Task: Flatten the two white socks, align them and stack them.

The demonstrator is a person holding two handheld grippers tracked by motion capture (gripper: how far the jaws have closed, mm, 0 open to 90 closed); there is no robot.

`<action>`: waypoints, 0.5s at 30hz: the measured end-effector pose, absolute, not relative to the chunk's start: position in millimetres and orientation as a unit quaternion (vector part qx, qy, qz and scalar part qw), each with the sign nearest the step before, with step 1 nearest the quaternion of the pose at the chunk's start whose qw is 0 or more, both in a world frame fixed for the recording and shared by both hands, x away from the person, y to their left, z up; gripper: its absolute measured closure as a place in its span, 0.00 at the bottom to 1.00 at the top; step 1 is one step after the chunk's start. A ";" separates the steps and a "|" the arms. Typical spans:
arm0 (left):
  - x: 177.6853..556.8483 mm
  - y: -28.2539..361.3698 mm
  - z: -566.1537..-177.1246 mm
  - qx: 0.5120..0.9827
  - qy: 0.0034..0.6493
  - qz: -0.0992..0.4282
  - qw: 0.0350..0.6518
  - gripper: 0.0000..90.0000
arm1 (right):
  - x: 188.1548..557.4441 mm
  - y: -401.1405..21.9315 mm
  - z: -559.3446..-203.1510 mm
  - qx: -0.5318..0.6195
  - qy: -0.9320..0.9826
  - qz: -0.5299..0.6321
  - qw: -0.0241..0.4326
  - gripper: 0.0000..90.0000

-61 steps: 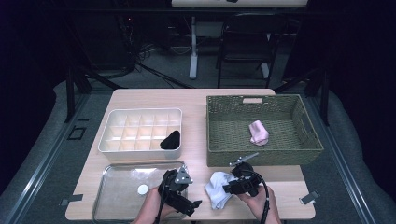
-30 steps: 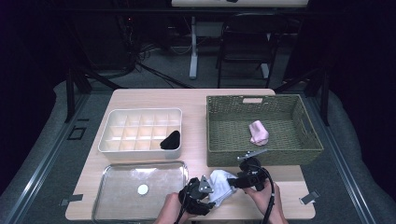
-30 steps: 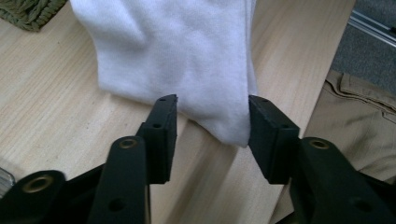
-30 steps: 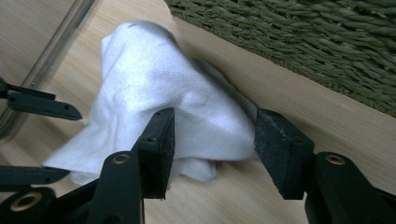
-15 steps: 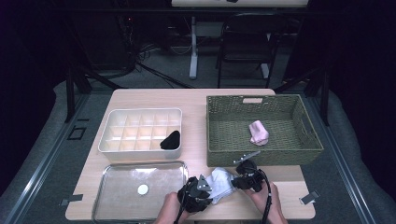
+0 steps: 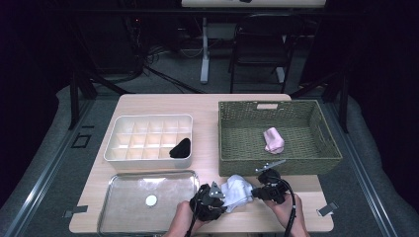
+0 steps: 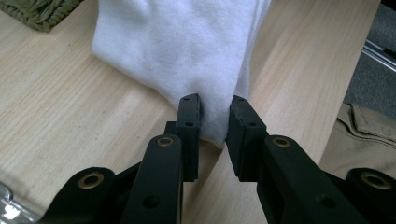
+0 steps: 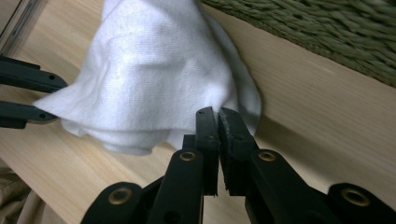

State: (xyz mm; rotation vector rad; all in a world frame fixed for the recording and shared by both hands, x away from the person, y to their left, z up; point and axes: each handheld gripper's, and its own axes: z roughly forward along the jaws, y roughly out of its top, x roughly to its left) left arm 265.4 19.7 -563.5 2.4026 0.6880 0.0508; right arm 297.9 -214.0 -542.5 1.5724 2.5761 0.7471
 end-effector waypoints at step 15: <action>270.1 15.4 -562.6 0.913 0.260 0.008 0.315 0.71 | 282.9 -229.1 -515.3 0.495 0.799 0.340 -0.016 0.97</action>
